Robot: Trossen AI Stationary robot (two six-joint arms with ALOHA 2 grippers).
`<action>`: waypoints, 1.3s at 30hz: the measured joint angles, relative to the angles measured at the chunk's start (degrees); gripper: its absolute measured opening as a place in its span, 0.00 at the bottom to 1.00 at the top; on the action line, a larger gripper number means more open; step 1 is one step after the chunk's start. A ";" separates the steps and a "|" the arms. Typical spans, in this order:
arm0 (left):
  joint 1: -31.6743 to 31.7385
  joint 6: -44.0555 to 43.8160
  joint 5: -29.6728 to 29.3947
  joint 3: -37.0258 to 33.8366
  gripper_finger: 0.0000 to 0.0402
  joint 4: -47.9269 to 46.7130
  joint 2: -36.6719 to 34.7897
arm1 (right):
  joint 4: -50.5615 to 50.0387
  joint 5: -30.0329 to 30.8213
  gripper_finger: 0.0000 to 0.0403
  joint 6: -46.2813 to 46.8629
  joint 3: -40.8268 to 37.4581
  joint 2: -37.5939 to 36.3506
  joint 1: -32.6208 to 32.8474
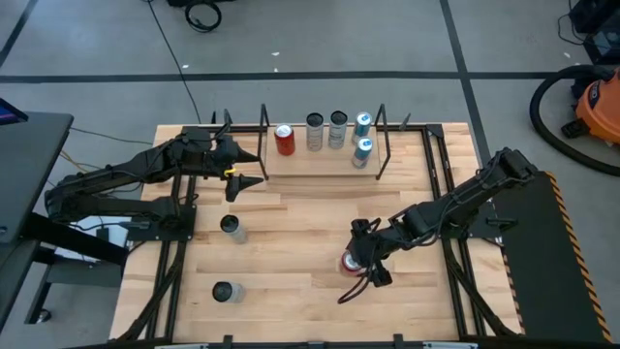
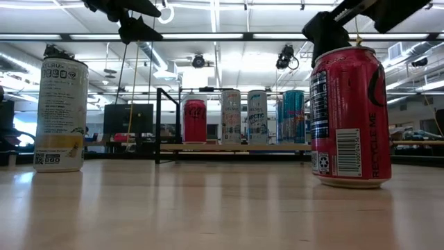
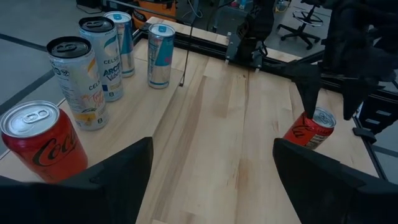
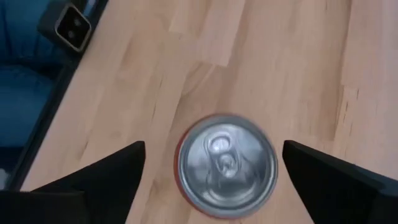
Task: Place canned beverage on shelf
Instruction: Put the red soda can on the shelf
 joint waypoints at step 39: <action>-0.02 -0.48 -0.02 0.00 0.83 0.01 0.02 | 10.16 3.95 0.86 3.84 -8.51 0.00 0.20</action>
